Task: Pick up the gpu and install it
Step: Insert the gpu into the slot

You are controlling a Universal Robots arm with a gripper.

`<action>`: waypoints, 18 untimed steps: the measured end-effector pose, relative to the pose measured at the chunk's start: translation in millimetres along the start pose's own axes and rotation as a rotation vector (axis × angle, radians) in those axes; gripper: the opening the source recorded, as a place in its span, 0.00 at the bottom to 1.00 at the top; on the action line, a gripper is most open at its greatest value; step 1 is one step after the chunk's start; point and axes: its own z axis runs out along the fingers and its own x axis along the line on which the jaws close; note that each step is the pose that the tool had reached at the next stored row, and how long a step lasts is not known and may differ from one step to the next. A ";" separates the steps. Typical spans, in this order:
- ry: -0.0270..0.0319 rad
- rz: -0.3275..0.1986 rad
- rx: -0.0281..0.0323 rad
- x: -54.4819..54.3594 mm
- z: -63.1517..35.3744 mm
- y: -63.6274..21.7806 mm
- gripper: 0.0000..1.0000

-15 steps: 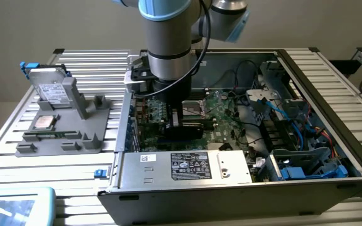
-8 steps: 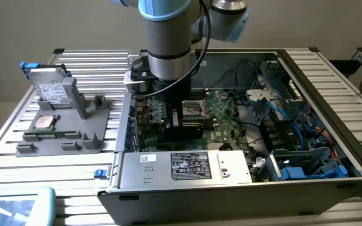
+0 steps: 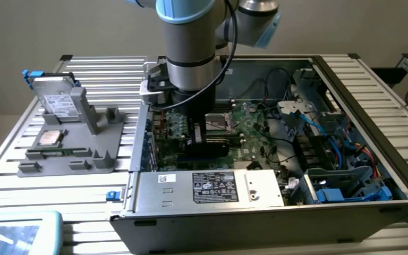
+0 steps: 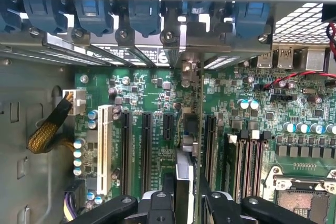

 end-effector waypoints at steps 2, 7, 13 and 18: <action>-0.0003 -0.005 0.0001 0.0 0.0 0.0 0.27; -0.0008 -0.012 0.0004 0.0 0.0 0.0 0.27; -0.0012 -0.018 0.0006 0.0 0.0 0.0 0.27; -0.0013 -0.020 0.0007 0.0 0.0 0.1 0.27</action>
